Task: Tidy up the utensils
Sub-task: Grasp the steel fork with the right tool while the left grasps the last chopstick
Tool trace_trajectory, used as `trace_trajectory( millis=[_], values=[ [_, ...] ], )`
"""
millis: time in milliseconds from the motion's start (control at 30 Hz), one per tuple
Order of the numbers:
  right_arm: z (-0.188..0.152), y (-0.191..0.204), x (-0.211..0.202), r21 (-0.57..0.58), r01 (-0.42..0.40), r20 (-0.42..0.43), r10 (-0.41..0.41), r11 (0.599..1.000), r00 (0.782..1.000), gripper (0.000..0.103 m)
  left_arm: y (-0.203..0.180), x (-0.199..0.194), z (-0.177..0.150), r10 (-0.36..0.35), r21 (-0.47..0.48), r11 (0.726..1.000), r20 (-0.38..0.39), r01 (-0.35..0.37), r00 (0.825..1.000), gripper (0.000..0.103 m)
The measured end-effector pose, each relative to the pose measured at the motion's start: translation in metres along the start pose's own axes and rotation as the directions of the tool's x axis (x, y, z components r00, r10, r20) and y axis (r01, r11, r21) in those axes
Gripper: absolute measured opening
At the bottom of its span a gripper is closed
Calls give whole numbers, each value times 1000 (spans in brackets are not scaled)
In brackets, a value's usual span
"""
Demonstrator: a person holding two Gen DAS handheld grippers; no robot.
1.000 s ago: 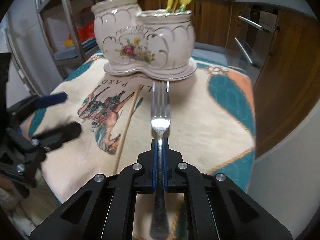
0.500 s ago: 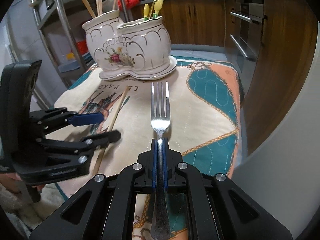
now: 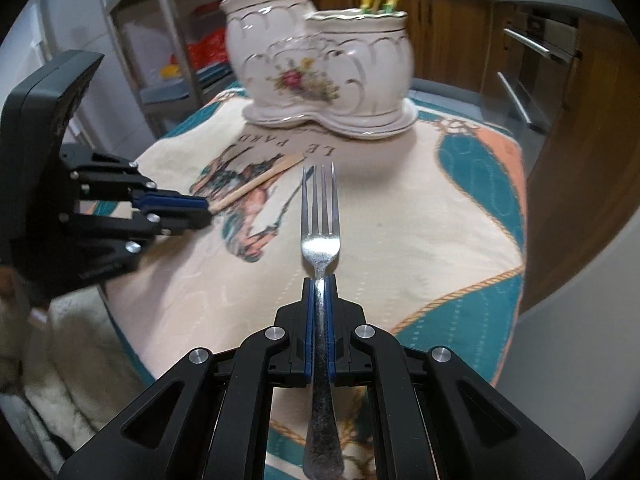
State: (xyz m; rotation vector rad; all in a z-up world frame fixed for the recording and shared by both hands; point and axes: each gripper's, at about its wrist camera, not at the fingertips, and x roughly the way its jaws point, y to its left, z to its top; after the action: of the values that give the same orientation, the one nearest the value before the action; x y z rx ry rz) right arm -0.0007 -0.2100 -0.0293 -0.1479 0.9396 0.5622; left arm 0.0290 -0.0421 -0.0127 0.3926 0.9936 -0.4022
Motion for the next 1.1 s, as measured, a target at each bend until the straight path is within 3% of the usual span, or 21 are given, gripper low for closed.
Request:
trace_trajectory(
  millis=[233,500,600,733,933,1100],
  values=[
    [0,10,5,-43,18,-51,-20,999,998,6,13,-9,-22,18,51,999,-29,-17,999,6],
    [5,13,7,-67,43,-94,-49,997,994,15,11,-2,-15,-28,-7,1000,4,28,1000,6],
    [6,13,9,-69,39,-90,-45,997,995,15,11,-2,-15,-28,-20,999,20,28,999,6],
    [8,11,10,-49,18,-78,-22,999,997,6,9,0,-16,-26,-9,1000,45,27,999,5],
    [8,14,-4,-55,44,22,-43,997,999,6,10,-7,-21,-35,-14,999,124,37,992,4],
    [11,16,-27,-61,66,154,-56,996,986,6,19,-27,-25,-39,-48,997,255,53,966,5]
  ],
)
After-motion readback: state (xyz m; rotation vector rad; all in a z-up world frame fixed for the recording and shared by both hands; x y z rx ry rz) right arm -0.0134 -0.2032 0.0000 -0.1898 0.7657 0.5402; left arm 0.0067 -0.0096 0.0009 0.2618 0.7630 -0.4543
